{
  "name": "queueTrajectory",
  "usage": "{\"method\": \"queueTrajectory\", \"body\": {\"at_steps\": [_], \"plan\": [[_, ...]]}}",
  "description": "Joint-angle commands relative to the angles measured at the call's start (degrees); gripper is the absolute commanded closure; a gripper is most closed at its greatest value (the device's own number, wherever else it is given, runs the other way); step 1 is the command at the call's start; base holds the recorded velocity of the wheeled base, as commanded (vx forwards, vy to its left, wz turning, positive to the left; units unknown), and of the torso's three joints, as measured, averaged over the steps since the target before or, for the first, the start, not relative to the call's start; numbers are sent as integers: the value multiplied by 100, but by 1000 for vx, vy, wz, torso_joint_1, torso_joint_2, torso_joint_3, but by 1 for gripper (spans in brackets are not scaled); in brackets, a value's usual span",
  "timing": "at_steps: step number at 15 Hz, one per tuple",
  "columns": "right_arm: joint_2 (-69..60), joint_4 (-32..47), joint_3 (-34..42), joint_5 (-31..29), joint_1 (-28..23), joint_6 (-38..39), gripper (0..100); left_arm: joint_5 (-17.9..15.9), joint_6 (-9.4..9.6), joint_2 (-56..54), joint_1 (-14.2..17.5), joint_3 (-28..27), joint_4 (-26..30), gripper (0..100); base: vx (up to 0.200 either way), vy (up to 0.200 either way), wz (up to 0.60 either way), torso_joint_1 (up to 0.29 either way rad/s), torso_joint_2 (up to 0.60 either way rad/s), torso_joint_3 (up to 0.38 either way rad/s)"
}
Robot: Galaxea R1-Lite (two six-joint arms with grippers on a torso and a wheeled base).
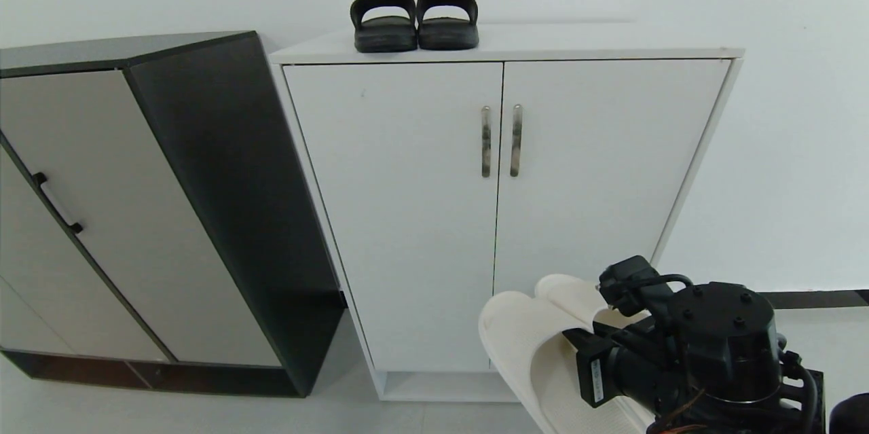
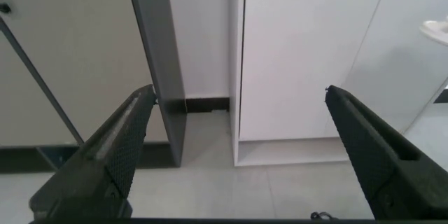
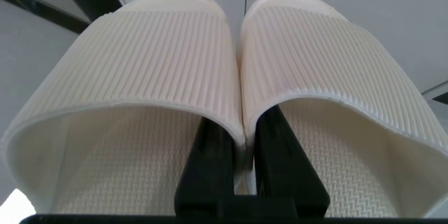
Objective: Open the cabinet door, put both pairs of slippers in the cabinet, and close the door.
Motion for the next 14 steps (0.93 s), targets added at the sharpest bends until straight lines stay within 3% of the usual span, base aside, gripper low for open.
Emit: {"method": "queueTrajectory", "body": {"at_steps": [1, 2, 4, 8, 11, 14], "plan": [[18, 1, 22, -2, 10, 1, 100, -45, -110, 757, -15, -536, -169, 0, 0, 0, 0, -17, 359, 339], [27, 1, 22, -2, 19, 1, 100, -80, -145, 1099, -24, -808, -195, 0, 0, 0, 0, -2, 203, 183], [54, -7, 22, -2, 45, 1, 100, -529, -119, 1925, -76, -1107, -485, 0, 0, 0, 0, 0, 93, 76], [71, -7, 30, -2, 36, 1, 100, -1469, -154, 4360, -156, -1239, -2498, 0, 0, 0, 0, 0, 0, 0], [124, -16, 13, 7, 36, 10, 100, -1531, -330, 5617, -955, -1758, -3350, 0, 0, 0, 0, 0, 0, 0], [203, -16, 22, -2, 36, 1, 100, -1522, -471, 6408, -1746, -2417, -3605, 0, 0, 0, 0, 0, 0, 0]]}}
